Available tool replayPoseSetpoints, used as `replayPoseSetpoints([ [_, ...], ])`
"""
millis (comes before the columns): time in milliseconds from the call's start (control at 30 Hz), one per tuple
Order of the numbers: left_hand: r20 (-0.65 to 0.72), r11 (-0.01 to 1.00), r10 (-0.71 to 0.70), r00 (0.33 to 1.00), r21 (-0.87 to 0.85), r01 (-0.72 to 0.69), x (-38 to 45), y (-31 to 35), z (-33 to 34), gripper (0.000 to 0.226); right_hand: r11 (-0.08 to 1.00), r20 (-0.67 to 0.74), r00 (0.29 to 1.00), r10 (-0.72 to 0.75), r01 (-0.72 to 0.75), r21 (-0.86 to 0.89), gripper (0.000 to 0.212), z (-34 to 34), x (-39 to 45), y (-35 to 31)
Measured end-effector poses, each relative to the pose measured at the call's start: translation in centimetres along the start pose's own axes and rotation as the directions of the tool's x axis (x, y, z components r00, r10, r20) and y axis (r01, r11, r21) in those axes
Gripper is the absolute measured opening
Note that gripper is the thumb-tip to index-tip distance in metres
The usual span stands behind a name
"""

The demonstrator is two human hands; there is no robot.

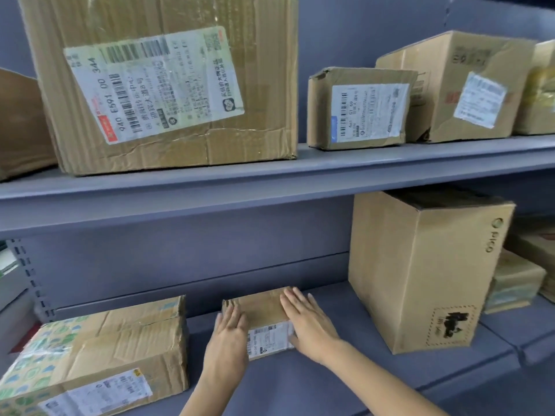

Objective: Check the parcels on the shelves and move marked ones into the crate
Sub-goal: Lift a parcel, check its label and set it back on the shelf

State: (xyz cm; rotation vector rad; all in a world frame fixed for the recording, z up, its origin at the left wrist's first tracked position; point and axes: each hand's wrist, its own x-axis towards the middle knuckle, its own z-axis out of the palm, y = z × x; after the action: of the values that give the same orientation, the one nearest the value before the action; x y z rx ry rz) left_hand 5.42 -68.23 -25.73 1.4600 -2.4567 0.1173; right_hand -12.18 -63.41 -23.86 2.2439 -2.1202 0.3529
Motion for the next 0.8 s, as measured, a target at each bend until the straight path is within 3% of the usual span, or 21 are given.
replayPoseSetpoints([
  [67, -0.034, 0.994, 0.106, 0.994, 0.023, -0.106, 0.5, 0.4, 0.3, 0.071, 0.999, -0.113, 0.993, 0.034, -0.029, 0.044, 0.073, -0.8, -1.5, 0.6],
  [167, -0.047, 0.987, 0.129, 0.991, -0.092, -0.132, 0.3, 2.6, -1.1, 0.072, 0.992, -0.223, 0.968, 0.116, -0.1, 0.081, 0.07, -2.0, -5.0, 2.3],
  [333, -0.126, 0.934, 0.179, 0.976, -0.291, -0.209, 0.9, 7.5, -0.3, 0.062, 0.971, -0.263, 0.936, 0.235, -0.214, 0.105, 0.066, -4.6, -11.3, 6.7],
  [500, -0.121, 0.877, 0.299, 0.947, -0.357, -0.322, 0.9, 13.2, -0.5, 0.06, 0.939, -0.3, 0.89, 0.343, -0.325, 0.111, 0.065, -6.1, -15.3, 11.3],
  [633, -0.089, 0.882, 0.309, 0.947, -0.345, -0.32, 0.9, 16.5, -0.5, 0.061, 0.909, -0.317, 0.853, 0.415, -0.377, 0.175, 0.065, -6.3, -16.3, 14.9],
  [800, -0.106, 0.894, 0.233, 0.967, -0.368, -0.256, 0.8, 19.4, -0.6, 0.063, 0.916, -0.331, 0.864, 0.378, -0.298, 0.27, 0.062, -5.7, -17.0, 18.3],
])
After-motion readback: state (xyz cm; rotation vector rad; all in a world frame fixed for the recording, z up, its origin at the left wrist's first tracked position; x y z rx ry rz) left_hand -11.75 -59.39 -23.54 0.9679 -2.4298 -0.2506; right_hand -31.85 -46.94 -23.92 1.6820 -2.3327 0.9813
